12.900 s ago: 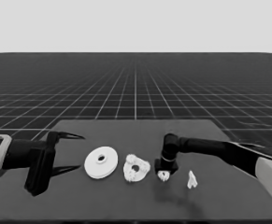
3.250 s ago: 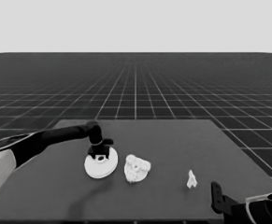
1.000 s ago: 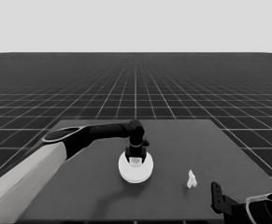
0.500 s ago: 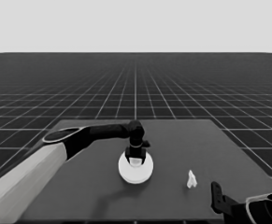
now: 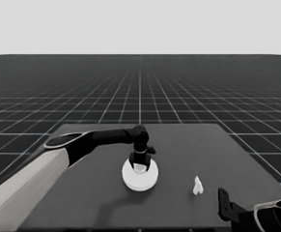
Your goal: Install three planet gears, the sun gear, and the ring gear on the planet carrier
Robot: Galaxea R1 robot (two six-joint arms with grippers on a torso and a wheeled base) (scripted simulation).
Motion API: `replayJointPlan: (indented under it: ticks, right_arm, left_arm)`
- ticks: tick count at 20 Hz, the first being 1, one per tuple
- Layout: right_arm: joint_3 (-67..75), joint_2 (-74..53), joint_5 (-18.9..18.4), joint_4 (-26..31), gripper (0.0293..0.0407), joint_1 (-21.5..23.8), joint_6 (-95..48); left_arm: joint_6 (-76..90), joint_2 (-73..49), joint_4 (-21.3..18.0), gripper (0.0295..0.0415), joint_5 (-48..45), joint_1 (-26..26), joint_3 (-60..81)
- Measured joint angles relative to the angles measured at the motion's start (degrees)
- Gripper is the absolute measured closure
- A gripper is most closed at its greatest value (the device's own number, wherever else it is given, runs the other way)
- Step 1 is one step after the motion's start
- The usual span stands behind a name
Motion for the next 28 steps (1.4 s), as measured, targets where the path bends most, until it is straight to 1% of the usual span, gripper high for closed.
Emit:
replayJointPlan:
  ticks: [28]
  right_arm:
    - [0.0, 0.0, 0.0, 0.0, 0.0315, 0.0, 0.0]
  left_arm:
    - [14.0, 0.0, 0.0, 0.0362, 0.0, 0.1, 0.0]
